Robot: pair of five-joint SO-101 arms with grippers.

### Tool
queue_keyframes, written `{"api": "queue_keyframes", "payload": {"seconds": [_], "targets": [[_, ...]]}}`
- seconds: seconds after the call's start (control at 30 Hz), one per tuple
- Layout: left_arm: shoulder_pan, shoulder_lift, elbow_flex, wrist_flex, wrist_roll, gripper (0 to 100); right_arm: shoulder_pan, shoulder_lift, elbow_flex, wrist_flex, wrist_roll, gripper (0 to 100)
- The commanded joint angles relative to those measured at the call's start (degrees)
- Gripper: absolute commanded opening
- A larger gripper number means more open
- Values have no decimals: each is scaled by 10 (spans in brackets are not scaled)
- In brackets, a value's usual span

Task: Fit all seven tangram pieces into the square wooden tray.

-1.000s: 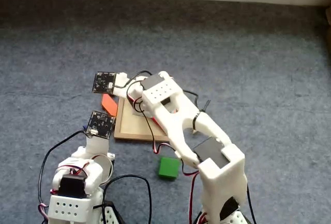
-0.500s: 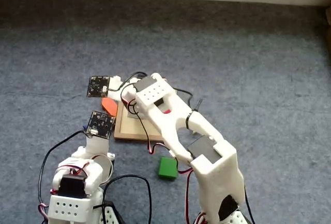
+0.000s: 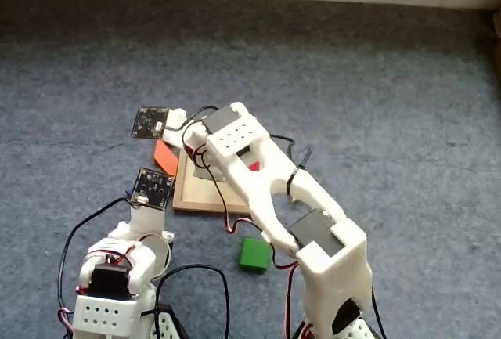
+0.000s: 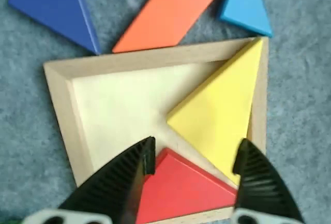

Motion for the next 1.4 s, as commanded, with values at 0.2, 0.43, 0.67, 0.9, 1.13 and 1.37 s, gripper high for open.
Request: {"api": "queue_keyframes", "payload": {"seconds": [0.2,0.43,0.67,0.9,1.13,1.37], "targets": [[7,-20,11,4,6,5,19,-44,-25,-95,-220,72],[7,-20,11,4,6,5,36,-40,2,-170,-432,72],[7,-20,11,4,6,5,37,26,58,-238,-435,72],[7,-20,11,4,6,5,53,30,62,-159,-337,72],[7,-20,11,4,6,5,99,30,59,-141,-259,72],[7,-20,11,4,6,5,102,-8,59,-116,-242,72]]}}
